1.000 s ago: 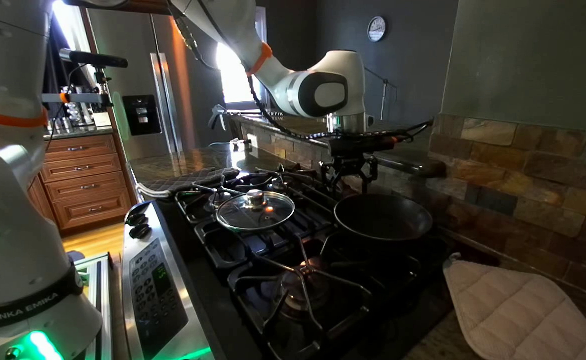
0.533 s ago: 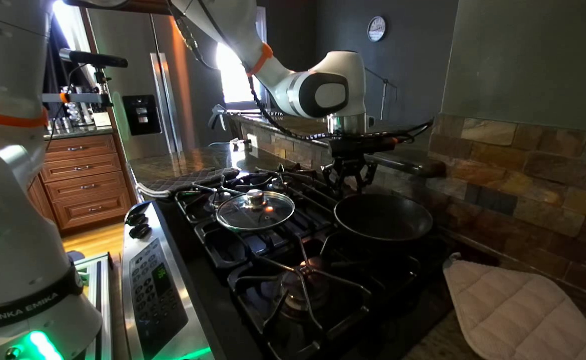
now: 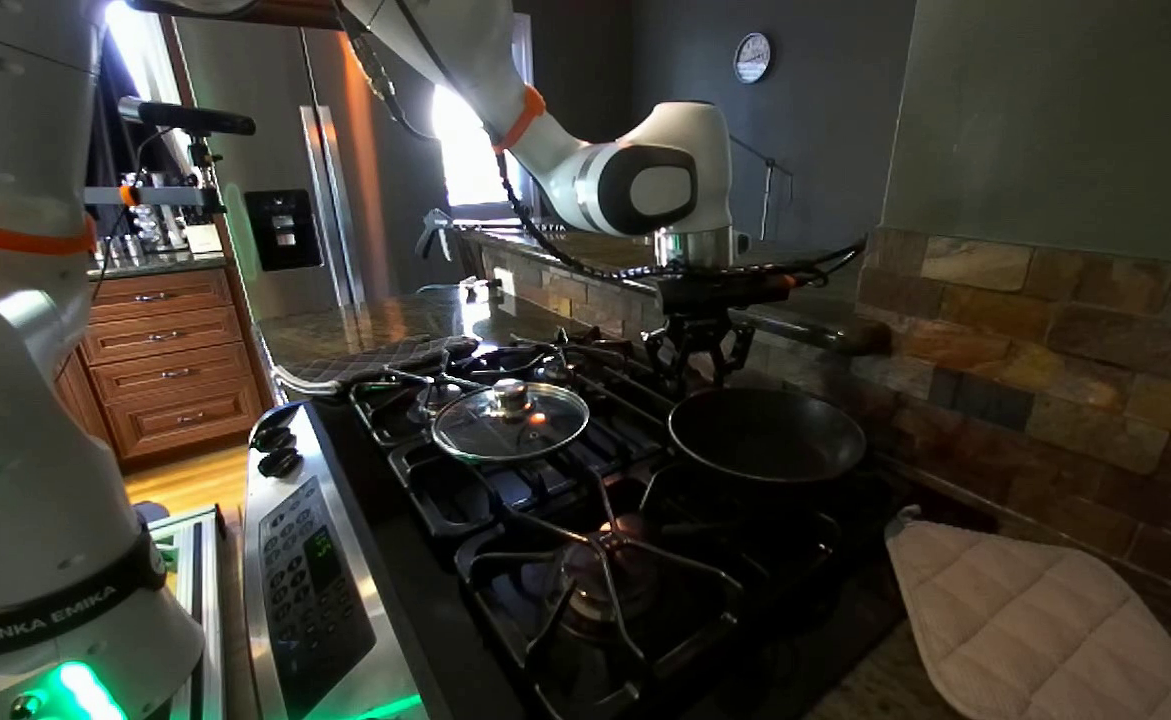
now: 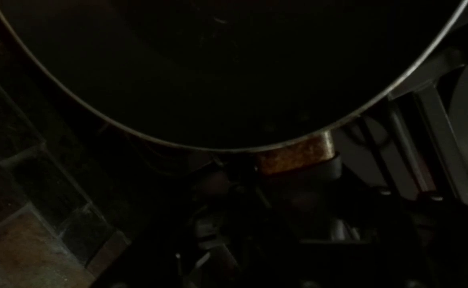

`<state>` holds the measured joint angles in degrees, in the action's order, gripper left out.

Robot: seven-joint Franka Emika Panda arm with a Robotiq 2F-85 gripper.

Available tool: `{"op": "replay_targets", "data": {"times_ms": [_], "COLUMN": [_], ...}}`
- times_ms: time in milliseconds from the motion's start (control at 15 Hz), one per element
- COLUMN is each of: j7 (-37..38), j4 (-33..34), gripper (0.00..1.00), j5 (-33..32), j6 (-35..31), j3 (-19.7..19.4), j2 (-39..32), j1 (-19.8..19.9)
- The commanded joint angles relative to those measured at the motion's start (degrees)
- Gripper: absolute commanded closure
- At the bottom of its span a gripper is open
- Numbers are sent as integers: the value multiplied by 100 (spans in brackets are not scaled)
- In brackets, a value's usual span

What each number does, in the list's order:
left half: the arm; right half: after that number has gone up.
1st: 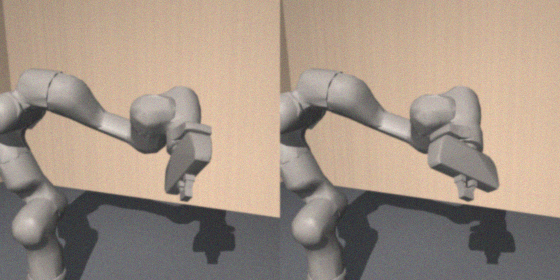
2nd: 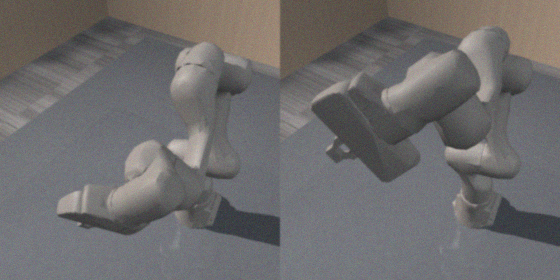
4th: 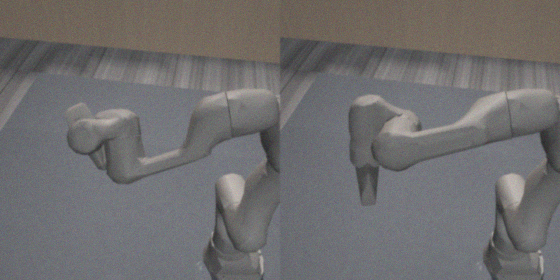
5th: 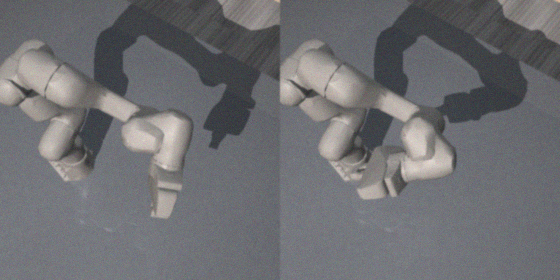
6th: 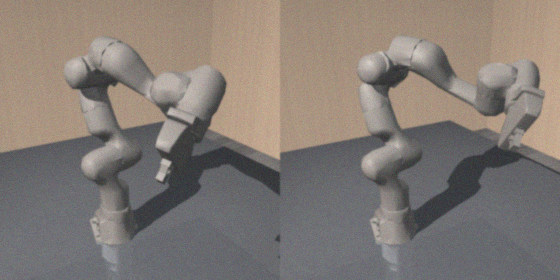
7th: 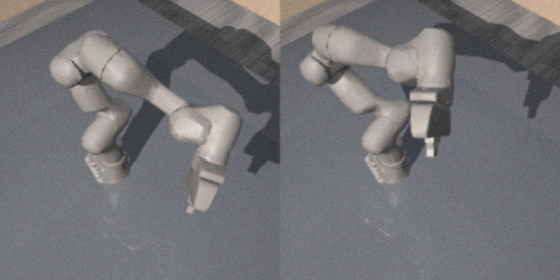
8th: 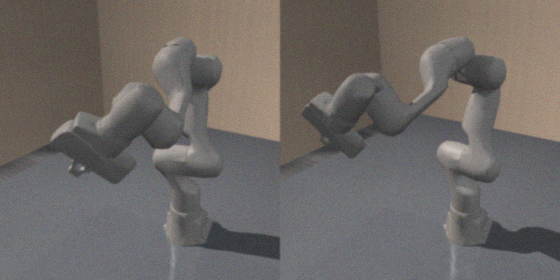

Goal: Move the pan downwards and put the lid on it

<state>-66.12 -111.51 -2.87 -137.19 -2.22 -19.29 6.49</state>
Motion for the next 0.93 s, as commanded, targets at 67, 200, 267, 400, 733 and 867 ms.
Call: {"op": "replay_targets", "data": {"times_ms": [67,200,267,400,733,867], "j7": [384,526,634,805,1365,1731], "j4": [34,6,-4,-6,-85,-106], "gripper": [78,78,78,78,78,78], "j5": [-157,-203,-270,-376,-640,-843], "j6": [29,59,72,103,137,198], "j3": [3,-17,-42,-57,-106,-163], "j2": [41,82,92,92,186,223], "j1": [23,10,-9,-17,-51,-94]}}
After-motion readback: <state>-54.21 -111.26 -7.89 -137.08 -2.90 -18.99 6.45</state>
